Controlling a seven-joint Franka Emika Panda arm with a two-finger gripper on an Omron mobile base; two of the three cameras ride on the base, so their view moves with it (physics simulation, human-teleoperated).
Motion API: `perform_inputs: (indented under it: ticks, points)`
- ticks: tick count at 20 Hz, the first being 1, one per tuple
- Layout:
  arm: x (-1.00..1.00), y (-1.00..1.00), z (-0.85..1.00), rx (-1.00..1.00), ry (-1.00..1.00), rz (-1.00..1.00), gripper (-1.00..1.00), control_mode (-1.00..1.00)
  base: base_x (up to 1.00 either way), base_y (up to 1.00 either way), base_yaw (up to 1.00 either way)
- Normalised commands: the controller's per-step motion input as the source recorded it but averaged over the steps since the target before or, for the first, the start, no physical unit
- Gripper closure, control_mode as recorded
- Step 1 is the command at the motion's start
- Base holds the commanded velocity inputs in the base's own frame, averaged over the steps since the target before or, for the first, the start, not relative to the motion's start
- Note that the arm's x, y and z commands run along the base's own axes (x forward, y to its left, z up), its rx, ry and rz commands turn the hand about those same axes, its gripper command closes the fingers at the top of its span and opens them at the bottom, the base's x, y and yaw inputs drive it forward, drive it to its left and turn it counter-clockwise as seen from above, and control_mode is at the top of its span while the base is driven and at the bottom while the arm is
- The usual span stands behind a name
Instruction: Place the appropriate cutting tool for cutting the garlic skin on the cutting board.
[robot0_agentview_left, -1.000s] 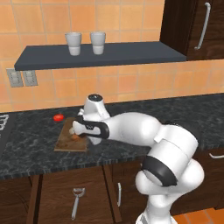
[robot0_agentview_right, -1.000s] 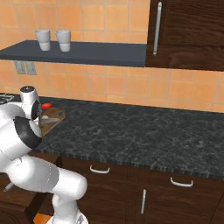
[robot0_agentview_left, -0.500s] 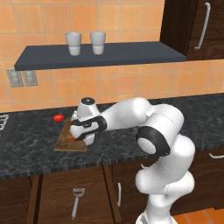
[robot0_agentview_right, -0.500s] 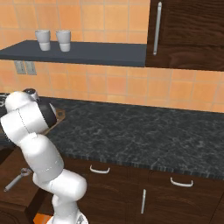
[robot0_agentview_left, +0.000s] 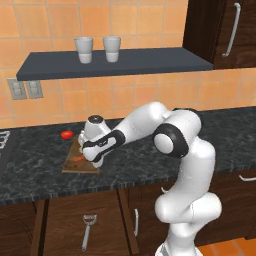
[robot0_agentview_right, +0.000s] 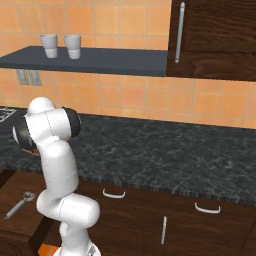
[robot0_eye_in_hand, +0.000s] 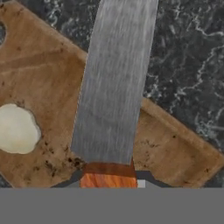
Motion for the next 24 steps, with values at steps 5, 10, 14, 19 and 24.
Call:
perform_inputs:
  ticks: [5, 10, 14, 19, 24]
  points:
    - [0.18, 0.09, -0.36, 0.00, 0.01, 0.00, 1.00, -1.00, 0.00, 0.00, 0.00]
    - [0.18, 0.16, -0.32, 0.00, 0.00, 0.00, 1.00, -1.00, 0.00, 0.00, 0.00]
    - [0.10, 0.19, -0.27, 0.00, 0.00, 0.00, -1.00, -1.00, 0.00, 0.00, 0.00]
    - [-0.65, -0.17, 0.52, 0.03, -0.03, 0.00, -1.00, -1.00, 0.00, 0.00, 0.00]
    - [-0.68, -0.40, 0.97, 0.05, -0.10, 0.00, -1.00, -1.00, 0.00, 0.00, 0.00]
